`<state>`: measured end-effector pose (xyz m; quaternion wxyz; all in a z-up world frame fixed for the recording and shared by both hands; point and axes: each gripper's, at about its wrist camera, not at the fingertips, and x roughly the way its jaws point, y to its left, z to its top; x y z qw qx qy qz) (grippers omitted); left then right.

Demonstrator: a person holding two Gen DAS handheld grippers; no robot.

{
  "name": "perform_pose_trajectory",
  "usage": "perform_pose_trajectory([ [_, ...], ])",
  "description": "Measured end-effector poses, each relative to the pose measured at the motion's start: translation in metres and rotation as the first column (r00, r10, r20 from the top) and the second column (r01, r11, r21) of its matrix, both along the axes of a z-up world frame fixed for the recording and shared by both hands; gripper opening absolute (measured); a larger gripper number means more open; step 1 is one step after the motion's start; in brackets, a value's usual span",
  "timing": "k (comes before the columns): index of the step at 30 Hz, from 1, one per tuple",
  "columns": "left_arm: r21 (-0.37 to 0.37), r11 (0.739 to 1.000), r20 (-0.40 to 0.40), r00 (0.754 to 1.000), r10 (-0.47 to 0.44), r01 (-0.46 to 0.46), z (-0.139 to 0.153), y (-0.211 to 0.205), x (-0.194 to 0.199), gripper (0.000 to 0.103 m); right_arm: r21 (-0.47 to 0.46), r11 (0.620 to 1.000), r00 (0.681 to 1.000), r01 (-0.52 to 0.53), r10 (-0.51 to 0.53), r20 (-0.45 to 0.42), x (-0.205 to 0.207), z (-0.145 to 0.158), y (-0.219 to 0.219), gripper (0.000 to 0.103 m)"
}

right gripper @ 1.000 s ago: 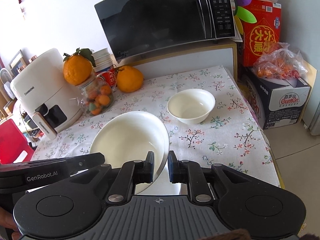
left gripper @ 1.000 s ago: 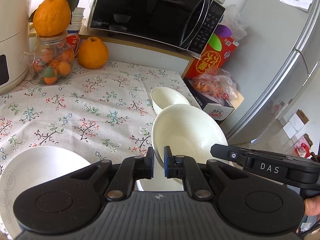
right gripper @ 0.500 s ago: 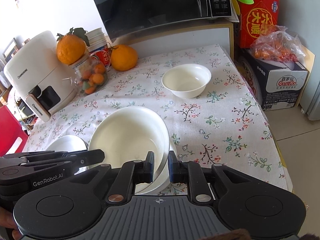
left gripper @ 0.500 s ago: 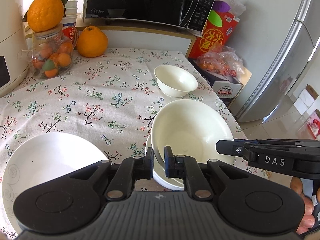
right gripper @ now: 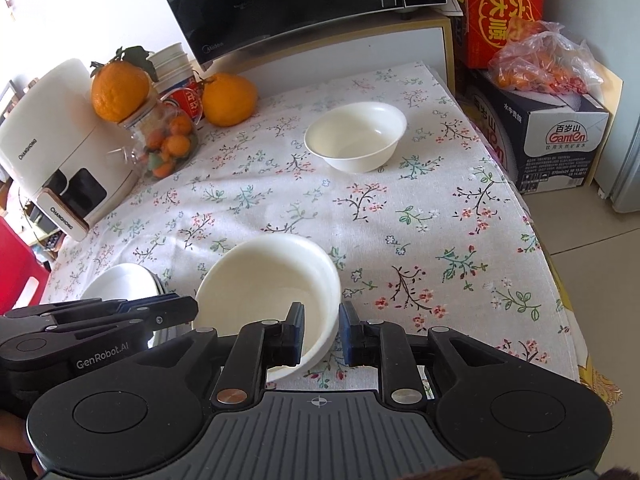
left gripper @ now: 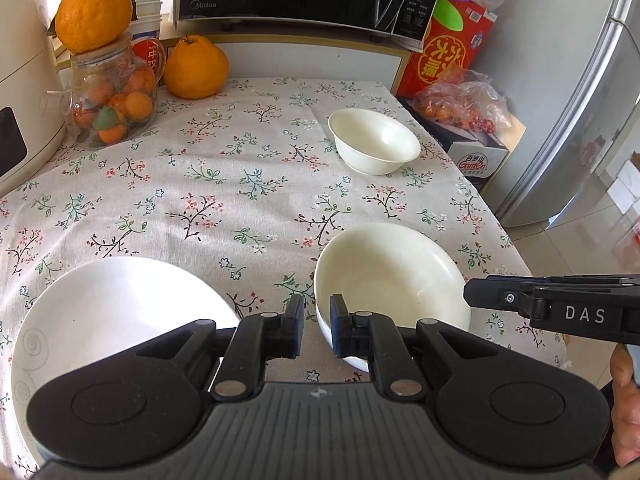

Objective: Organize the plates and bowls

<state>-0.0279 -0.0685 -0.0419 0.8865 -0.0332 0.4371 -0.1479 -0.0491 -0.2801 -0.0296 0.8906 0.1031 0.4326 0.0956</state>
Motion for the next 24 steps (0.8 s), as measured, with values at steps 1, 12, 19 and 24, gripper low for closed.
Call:
perform_pose_trajectory([
  [1,0.0,1.0,-0.002,1.0,0.003,-0.003,0.0,0.0,0.0,0.011,0.007,1.0,1.0,0.001,-0.001,0.002,0.0,0.001,-0.001,0.02],
  [12,-0.043,0.998,-0.012,0.999,0.043,-0.043,0.004,0.009,0.013,0.012,0.043,0.999,0.999,0.032,-0.032,-0.006,0.006,0.0,-0.007,0.02],
  [19,-0.077,0.994,-0.012,0.997,0.074,-0.074,0.009,0.015,0.025,0.013,0.09,0.992,0.996,0.089,-0.088,-0.012,0.016,0.004,-0.022,0.02],
  [24,-0.086,0.993,-0.021,0.996,0.084,-0.086,0.009,0.014,0.034,0.014,0.098,0.989,0.994,0.108,-0.107,-0.012,0.027,0.007,-0.028,0.023],
])
